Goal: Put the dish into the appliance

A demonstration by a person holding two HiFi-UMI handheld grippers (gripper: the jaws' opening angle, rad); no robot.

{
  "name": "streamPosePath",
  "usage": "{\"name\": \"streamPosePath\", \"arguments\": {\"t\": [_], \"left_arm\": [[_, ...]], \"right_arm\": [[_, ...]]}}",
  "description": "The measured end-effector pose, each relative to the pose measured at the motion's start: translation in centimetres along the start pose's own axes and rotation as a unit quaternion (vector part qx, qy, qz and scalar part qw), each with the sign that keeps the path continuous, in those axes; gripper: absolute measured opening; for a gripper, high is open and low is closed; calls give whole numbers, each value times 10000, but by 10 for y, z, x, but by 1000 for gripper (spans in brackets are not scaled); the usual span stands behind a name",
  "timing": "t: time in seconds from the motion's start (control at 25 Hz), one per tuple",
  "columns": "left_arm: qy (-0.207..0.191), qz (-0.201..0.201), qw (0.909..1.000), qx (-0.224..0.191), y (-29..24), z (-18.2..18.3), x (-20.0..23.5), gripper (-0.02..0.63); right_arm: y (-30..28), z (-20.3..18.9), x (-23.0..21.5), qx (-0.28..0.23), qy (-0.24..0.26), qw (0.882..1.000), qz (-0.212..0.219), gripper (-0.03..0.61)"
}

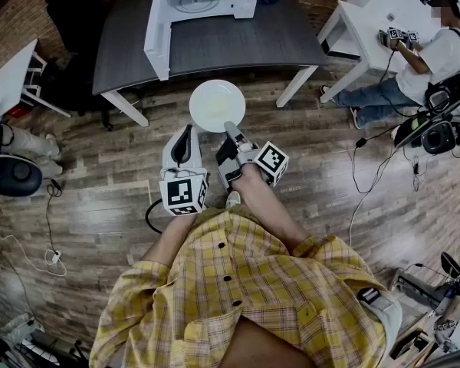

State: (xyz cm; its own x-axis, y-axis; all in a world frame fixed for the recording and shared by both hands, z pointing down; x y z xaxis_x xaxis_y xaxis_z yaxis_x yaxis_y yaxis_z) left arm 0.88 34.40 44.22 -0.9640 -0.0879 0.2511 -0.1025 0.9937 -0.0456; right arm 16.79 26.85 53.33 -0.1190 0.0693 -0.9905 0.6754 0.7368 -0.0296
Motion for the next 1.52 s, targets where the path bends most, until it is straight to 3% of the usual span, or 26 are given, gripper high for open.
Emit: {"name": "streamPosePath", "arguments": {"t": [0.52, 1.52], "left_arm": [[-133, -4, 9999, 64, -10, -1, 5, -3], [-159, 334, 9993, 71, -34, -24, -44, -3]], "right_arm": [[-14, 5, 1, -85, -9, 9999, 150, 15], [-1, 53, -14, 264, 164, 9993, 195, 18]]}}
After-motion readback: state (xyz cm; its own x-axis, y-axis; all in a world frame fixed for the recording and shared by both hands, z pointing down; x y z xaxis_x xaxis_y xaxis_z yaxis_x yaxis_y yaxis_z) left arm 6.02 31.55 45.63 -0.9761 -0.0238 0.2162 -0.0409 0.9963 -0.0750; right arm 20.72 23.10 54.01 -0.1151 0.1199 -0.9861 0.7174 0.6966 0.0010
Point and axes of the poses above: the fingertips, and each gripper's own axes: y backward along the fingers, x to its left, z out of its top, the point moved 9 cm from there along y, backward along the fingers, and after that the axes turned 11 degrees about y, right-handed, at the moved point
